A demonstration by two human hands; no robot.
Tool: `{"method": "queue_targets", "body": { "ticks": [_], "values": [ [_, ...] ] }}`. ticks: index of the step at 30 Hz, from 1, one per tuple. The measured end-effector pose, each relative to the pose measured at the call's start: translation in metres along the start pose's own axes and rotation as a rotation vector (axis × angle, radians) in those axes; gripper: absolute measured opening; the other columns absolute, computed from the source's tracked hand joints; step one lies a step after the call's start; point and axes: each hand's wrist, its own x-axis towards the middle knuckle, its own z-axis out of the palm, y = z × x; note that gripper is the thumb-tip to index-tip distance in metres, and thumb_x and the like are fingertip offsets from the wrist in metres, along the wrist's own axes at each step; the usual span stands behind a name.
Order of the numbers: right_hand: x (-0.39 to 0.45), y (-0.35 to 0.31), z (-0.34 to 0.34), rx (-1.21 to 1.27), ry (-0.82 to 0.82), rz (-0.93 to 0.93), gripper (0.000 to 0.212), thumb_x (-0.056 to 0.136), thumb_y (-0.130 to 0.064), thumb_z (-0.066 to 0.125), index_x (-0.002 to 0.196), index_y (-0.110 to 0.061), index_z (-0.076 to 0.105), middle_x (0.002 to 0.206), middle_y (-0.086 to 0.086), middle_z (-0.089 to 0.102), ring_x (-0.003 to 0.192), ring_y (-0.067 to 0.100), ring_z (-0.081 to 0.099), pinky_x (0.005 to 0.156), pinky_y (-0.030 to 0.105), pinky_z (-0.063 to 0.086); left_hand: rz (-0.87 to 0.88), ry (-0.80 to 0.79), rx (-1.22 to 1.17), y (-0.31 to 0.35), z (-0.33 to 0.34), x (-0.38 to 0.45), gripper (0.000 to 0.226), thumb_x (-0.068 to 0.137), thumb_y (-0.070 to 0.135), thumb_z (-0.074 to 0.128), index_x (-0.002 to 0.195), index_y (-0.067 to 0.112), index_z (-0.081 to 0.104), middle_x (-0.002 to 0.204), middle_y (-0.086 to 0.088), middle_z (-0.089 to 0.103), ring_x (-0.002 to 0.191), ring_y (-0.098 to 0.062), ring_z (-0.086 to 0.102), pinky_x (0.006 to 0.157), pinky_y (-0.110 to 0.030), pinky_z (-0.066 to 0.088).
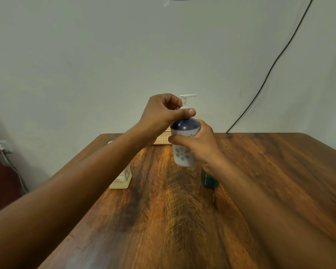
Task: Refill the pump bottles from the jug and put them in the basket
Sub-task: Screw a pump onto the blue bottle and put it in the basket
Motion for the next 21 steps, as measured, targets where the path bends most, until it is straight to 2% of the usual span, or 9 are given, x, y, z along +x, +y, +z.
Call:
{"method": "queue_targets", "body": {
  "ticks": [3,6,10,13,15,18,21],
  "values": [
    [-0.002,0.0,0.0,0.017,0.007,0.016,0.072,0.062,-0.036,0.093,0.123,-0.029,0.055,0.109,-0.008,0.066,0.095,0.013,0.069,0.078,0.033,0.06,0.001,-0.007,-0.009,0.003,-0.002,0.0,0.031,0.079,0.017,0.088,0.098,-0.003,0.073,0.091,-0.013,0.077,0.082,-0.017,0.074,0.077,-0.028,0.061],
    [-0.005,-0.001,-0.003,0.043,0.009,0.019,0.069,0.063,-0.031,0.094,0.121,-0.027,0.057,0.109,-0.005,0.069,0.095,0.015,0.07,0.081,0.037,0.062,-0.022,-0.118,-0.079,0.003,-0.009,0.001,0.016,0.089,0.005,0.076,0.104,0.003,0.077,0.105,-0.009,0.079,0.101,-0.016,0.076,0.086,-0.025,0.059],
    [-0.008,-0.003,-0.001,0.073,-0.007,0.012,0.058,0.065,-0.023,0.093,0.111,-0.031,0.059,0.105,-0.003,0.071,0.091,0.014,0.071,0.079,0.034,0.061,-0.081,-0.29,-0.159,0.0,-0.015,-0.001,0.028,0.102,-0.004,0.053,0.123,0.002,0.07,0.118,-0.006,0.077,0.116,-0.015,0.071,0.092,-0.023,0.056],
    [-0.008,-0.003,-0.001,0.074,-0.013,0.011,0.058,0.066,-0.022,0.093,0.113,-0.028,0.059,0.107,0.0,0.071,0.094,0.019,0.071,0.084,0.041,0.062,-0.12,-0.341,-0.2,-0.001,-0.016,-0.004,0.03,0.104,0.003,0.052,0.13,0.005,0.067,0.125,-0.005,0.074,0.118,-0.014,0.069,0.085,-0.019,0.056],
    [-0.009,-0.004,0.0,0.069,-0.013,0.006,0.061,0.066,-0.024,0.093,0.117,-0.025,0.06,0.107,0.0,0.071,0.094,0.019,0.072,0.085,0.044,0.062,-0.115,-0.234,-0.186,-0.003,-0.012,-0.007,0.025,0.099,0.013,0.066,0.122,0.006,0.07,0.119,-0.005,0.076,0.104,-0.008,0.072,0.075,-0.014,0.054],
    [-0.009,-0.004,0.002,0.056,-0.019,0.01,0.064,0.065,-0.027,0.093,0.12,-0.022,0.06,0.108,0.0,0.071,0.095,0.019,0.072,0.086,0.046,0.062,-0.058,-0.007,-0.088,-0.007,-0.003,-0.01,0.029,0.081,0.022,0.086,0.101,0.009,0.07,0.093,-0.007,0.072,0.084,-0.012,0.07,0.074,-0.02,0.057],
    [-0.008,-0.004,0.003,0.061,-0.027,0.012,0.062,0.065,-0.026,0.093,0.117,-0.022,0.06,0.107,0.001,0.071,0.094,0.02,0.072,0.085,0.047,0.062,-0.033,0.037,-0.052,-0.006,-0.001,-0.01,0.029,0.076,0.022,0.09,0.094,0.008,0.071,0.082,-0.001,0.072,0.078,-0.012,0.071,0.072,-0.021,0.058]
  ]
}}
